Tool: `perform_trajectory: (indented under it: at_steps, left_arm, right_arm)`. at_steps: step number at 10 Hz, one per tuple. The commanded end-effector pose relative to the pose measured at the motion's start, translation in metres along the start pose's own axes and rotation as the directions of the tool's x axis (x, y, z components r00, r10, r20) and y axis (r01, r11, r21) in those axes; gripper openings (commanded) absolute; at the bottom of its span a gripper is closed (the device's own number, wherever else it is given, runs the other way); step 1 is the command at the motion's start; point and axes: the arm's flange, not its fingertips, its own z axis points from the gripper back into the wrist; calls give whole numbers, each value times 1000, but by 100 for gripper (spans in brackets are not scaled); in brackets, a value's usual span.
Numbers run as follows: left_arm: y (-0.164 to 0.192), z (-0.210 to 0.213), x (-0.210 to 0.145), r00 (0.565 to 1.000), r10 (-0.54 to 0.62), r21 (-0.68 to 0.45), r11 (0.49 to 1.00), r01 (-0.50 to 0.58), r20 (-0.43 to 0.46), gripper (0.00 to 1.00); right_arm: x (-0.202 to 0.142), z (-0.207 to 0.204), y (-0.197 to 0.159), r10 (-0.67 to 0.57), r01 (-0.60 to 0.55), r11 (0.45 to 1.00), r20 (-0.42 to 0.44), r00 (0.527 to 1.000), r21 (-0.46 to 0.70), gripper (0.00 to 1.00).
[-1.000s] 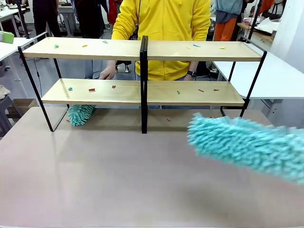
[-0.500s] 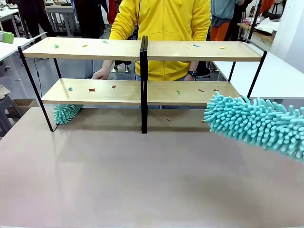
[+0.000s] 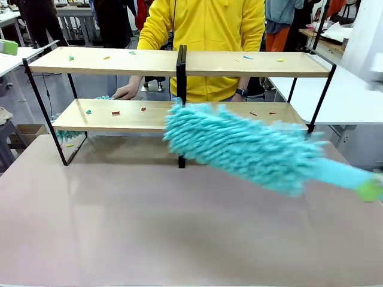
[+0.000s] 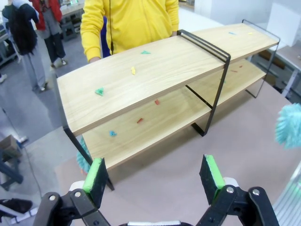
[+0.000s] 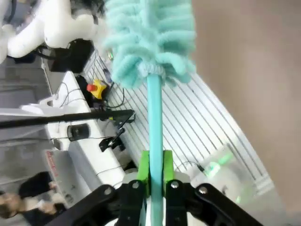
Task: Clean the shelves.
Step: Clean a randomly selected level of the Shelf with the Duster.
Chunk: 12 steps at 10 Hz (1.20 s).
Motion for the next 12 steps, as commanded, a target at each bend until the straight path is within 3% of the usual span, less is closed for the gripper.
perform_trajectory:
  at_steps: [1, 2, 3, 4, 5, 6, 8, 10, 12]
  left_arm:
    - [-1, 0, 0, 1000, 1, 5, 1000, -1, 0, 100]
    - [-1, 0, 0, 1000, 1, 5, 1000, -1, 0, 100]
    - [-1, 0, 0, 1000, 1, 5, 1000, -1, 0, 100]
    - [-1, 0, 0, 1000, 1, 5, 1000, -1, 0, 100]
    - [-1, 0, 0, 1000, 1, 5, 1000, -1, 0, 100]
    - [-1, 0, 0, 1000, 1, 5, 1000, -1, 0, 100]
    - [-1, 0, 0, 1000, 1, 5, 1000, -1, 0, 100]
    - [-1, 0, 0, 1000, 1, 5, 1000, -1, 0, 100]
    - [-1, 0, 0, 1000, 1, 5, 1000, -1, 0, 100]
  right_arm:
    - [39, -32, 22, 43, -44, 999, -51, 998, -17, 13]
    - [0, 0, 0, 0, 0, 1000, 0, 1000, 0, 13]
    - [0, 0, 0, 0, 0, 1000, 0, 1000, 0, 13]
    - [28, -37, 26, 35, -36, 999, -44, 998, -27, 13]
    - [21, -39, 37, -155, 152, 970, -3, 988, -191, 13]
    - [45, -49, 43, -138, 130, 958, -15, 990, -256, 13]
    - [109, -77, 48, -118, 122, 965, 31, 993, -232, 13]
    - [159, -113, 58, -198, 212, 954, 86, 976, -210, 13]
    - [187, -130, 76, -316, 360, 919, 245, 917, -161, 13]
